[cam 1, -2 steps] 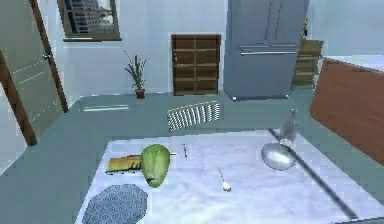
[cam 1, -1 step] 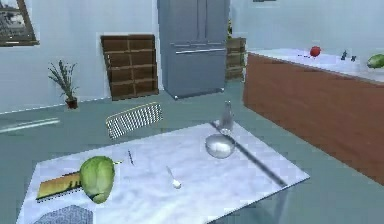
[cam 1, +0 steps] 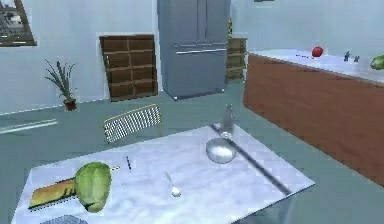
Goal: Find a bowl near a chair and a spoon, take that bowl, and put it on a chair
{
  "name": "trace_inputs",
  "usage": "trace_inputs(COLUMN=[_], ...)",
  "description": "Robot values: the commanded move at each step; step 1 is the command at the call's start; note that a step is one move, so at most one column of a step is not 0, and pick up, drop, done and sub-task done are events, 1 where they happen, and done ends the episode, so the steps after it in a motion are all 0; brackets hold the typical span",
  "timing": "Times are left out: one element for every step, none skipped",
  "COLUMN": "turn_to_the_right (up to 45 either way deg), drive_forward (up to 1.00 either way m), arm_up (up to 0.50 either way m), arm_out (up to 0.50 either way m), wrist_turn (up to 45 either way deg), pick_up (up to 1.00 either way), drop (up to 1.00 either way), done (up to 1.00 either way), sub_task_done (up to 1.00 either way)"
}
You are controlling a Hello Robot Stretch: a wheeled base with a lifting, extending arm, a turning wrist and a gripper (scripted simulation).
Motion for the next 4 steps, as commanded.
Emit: trace_inputs(turn_to_the_right=[-45.0,-45.0,-18.0,0.0], drive_forward=[0.00,0.00,0.00,0.50], arm_up=[0.00,0.00,0.00,0.00], arm_out=[0.00,0.00,0.00,0.00], wrist_turn=[0.0,0.0,0.0,0.0], pick_up=[0.00,0.00,0.00,0.00], drop=[0.00,0.00,0.00,0.00], done=[0.00,0.00,0.00,0.00], sub_task_done=[0.00,0.00,0.00,0.00])
